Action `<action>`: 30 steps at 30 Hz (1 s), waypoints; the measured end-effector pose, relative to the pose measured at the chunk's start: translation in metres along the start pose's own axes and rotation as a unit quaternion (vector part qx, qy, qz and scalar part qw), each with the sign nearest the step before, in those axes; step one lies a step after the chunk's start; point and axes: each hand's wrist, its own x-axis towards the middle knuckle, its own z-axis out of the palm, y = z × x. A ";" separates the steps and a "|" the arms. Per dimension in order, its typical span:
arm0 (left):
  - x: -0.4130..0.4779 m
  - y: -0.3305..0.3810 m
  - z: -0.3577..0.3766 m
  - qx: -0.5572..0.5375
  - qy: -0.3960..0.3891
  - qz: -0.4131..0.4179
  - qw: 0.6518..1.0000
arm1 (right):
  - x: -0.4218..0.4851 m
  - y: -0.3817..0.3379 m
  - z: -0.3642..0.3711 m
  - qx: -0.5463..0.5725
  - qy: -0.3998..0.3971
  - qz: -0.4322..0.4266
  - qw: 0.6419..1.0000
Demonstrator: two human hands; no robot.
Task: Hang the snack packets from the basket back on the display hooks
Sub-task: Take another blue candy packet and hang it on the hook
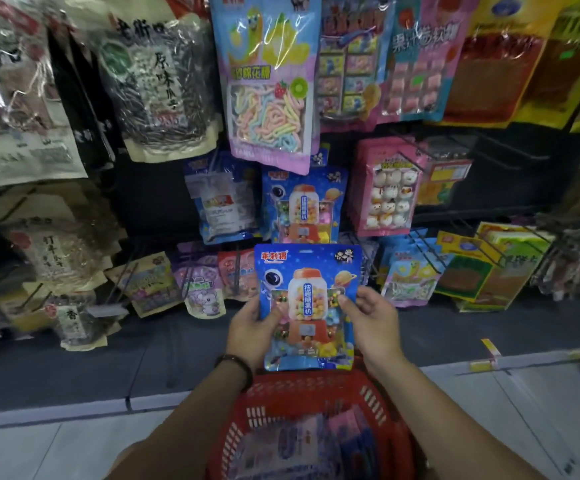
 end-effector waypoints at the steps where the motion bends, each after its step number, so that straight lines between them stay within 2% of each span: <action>1: 0.011 0.006 0.003 0.000 0.001 0.003 1.000 | 0.012 -0.009 0.003 -0.001 0.002 -0.010 1.000; 9: 0.089 0.032 0.023 0.001 0.049 0.005 0.999 | 0.091 -0.045 0.017 -0.018 0.038 -0.063 0.997; 15: 0.125 0.043 0.029 -0.016 0.050 0.023 0.998 | 0.125 -0.051 0.022 -0.024 0.054 -0.080 0.995; 21: 0.141 0.040 0.028 -0.072 0.057 0.034 0.995 | 0.144 -0.054 0.028 -0.010 0.044 -0.118 0.992; 30: 0.149 0.038 0.031 -0.052 0.055 0.046 0.996 | 0.156 -0.049 0.026 0.000 0.055 -0.120 0.991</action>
